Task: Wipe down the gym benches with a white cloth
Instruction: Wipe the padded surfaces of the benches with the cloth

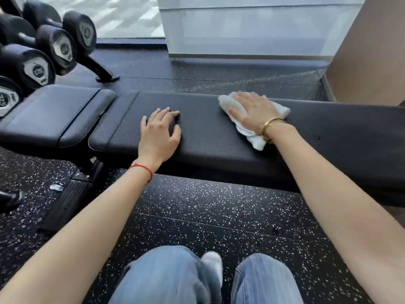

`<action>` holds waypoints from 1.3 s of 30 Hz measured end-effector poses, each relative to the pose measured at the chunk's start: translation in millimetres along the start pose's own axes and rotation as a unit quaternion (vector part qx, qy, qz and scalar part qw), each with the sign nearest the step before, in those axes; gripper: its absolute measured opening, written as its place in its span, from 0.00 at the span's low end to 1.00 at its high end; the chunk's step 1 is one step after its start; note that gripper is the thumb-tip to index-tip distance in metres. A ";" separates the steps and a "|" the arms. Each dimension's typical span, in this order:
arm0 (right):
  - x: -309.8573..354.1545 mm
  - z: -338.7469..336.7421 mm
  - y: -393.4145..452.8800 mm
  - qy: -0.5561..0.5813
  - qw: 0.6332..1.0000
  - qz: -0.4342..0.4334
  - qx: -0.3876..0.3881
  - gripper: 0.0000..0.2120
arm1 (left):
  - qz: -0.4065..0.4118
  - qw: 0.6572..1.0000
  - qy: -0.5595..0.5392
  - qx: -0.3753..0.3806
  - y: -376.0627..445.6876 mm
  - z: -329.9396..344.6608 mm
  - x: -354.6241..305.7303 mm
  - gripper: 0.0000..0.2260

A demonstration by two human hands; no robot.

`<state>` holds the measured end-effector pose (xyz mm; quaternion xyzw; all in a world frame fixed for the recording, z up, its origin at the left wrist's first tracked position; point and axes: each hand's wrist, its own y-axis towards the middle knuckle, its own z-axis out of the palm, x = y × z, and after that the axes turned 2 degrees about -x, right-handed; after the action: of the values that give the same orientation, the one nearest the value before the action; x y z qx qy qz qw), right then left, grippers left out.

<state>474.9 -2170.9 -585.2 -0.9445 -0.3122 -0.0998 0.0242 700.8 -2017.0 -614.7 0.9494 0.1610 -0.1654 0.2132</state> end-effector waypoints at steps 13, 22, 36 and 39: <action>34.8 37.6 -131.2 -0.204 0.931 -0.283 -0.109 0.33 | 0.002 1.000 0.003 0.005 0.6 -0.5 4.5 0.19; 10.4 49.4 -147.7 -0.293 0.879 -0.309 -0.216 0.33 | 0.000 1.000 0.010 0.011 1.9 -2.1 5.4 0.19; 29.2 47.5 -145.2 -0.209 0.932 -0.231 -0.187 0.34 | 0.000 1.000 0.014 0.017 2.0 -1.9 4.7 0.19; 15.9 45.1 -151.9 -0.224 0.934 -0.210 -0.181 0.35 | -0.003 1.000 0.019 0.014 2.5 -0.2 1.6 0.19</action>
<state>404.9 -2034.5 -628.7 -0.8437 -0.4772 0.0567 -0.2391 703.2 -2018.7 -614.2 0.9547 0.1655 -0.1504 0.1963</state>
